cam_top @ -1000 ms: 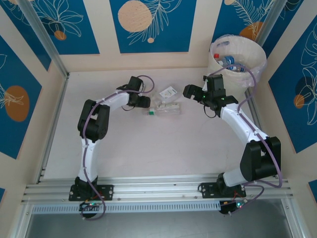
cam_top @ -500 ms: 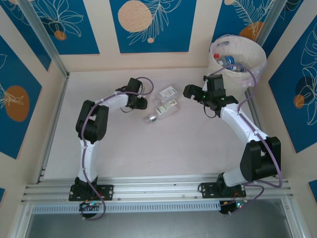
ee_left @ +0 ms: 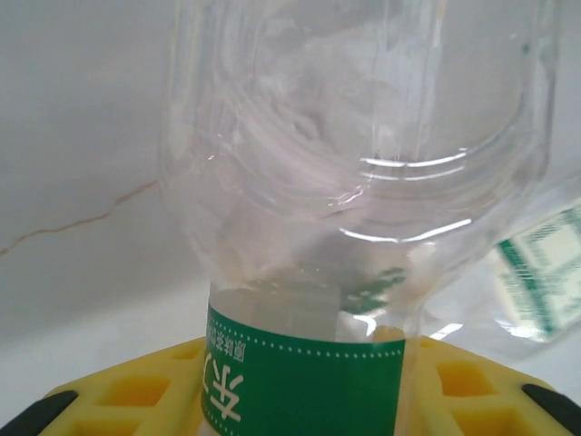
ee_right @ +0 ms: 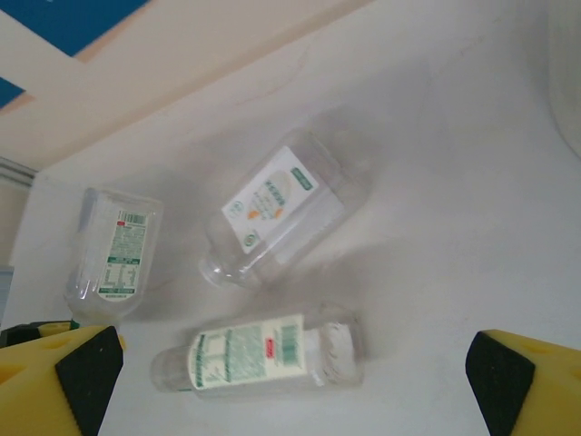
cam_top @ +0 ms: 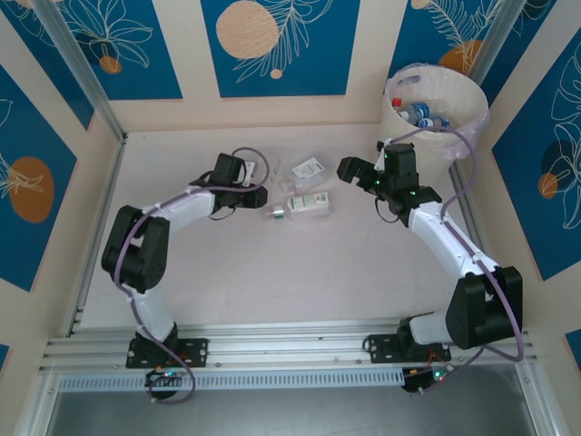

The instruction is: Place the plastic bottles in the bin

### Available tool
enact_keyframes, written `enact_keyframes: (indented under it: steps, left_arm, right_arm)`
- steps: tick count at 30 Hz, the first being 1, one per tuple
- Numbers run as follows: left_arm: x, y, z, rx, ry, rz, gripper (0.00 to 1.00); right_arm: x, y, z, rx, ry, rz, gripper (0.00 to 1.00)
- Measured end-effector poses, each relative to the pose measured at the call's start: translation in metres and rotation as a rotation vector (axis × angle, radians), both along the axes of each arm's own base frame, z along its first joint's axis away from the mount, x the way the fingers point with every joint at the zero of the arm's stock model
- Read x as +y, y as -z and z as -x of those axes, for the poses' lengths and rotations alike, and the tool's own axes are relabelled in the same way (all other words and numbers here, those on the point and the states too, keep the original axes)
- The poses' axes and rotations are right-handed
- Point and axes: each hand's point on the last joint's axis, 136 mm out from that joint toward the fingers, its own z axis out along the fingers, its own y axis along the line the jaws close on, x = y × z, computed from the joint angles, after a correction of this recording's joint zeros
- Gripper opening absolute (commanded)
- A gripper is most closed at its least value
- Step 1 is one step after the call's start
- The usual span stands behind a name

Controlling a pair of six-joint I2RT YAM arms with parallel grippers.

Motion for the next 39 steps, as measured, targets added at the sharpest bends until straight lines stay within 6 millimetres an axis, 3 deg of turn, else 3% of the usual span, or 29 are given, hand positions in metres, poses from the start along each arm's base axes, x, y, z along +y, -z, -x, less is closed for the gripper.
enact_keyframes:
  steps: [7, 12, 17, 22, 26, 27, 31, 34, 35, 36, 39]
  left_arm:
    - [-0.025, -0.04, 0.026, -0.098, 0.106, 0.154, 0.0]
    - [-0.051, -0.065, 0.043, -0.18, 0.213, 0.216, 0.0]
    - [-0.077, -0.072, 0.062, -0.207, 0.311, 0.228, 0.0]
    - [-0.098, -0.074, 0.08, -0.22, 0.386, 0.222, 0.0]
    - [-0.111, -0.085, 0.086, -0.249, 0.43, 0.225, 0.0]
    - [-0.114, -0.088, 0.087, -0.256, 0.438, 0.224, 0.0]
    - [-0.118, -0.094, 0.088, -0.26, 0.45, 0.218, 0.03]
    - [-0.119, -0.09, 0.09, -0.251, 0.456, 0.209, 0.06]
    - [-0.12, -0.09, 0.091, -0.252, 0.458, 0.209, 0.08]
    - [-0.12, -0.091, 0.091, -0.255, 0.461, 0.209, 0.17]
    - [-0.123, -0.094, 0.092, -0.263, 0.47, 0.215, 0.69]
  right_arm:
    - [0.025, -0.018, 0.006, -0.021, -0.092, -0.151, 0.99]
    - [0.051, -0.027, 0.008, 0.026, -0.166, -0.36, 0.99]
    - [0.078, -0.022, 0.006, 0.069, -0.24, -0.473, 0.99]
    - [0.101, -0.014, 0.009, 0.072, -0.261, -0.448, 0.99]
    - [0.11, -0.013, -0.003, 0.069, -0.269, -0.42, 0.99]
    - [0.111, -0.013, -0.005, 0.067, -0.268, -0.414, 0.96]
    - [0.109, -0.012, -0.009, 0.058, -0.258, -0.395, 0.66]
    - [0.108, -0.016, -0.007, 0.043, -0.266, -0.377, 0.56]
    - [0.108, -0.017, -0.007, 0.041, -0.268, -0.375, 0.53]
    - [0.107, -0.018, -0.005, 0.036, -0.27, -0.371, 0.51]
    - [0.103, -0.024, -0.002, 0.02, -0.273, -0.354, 0.46]
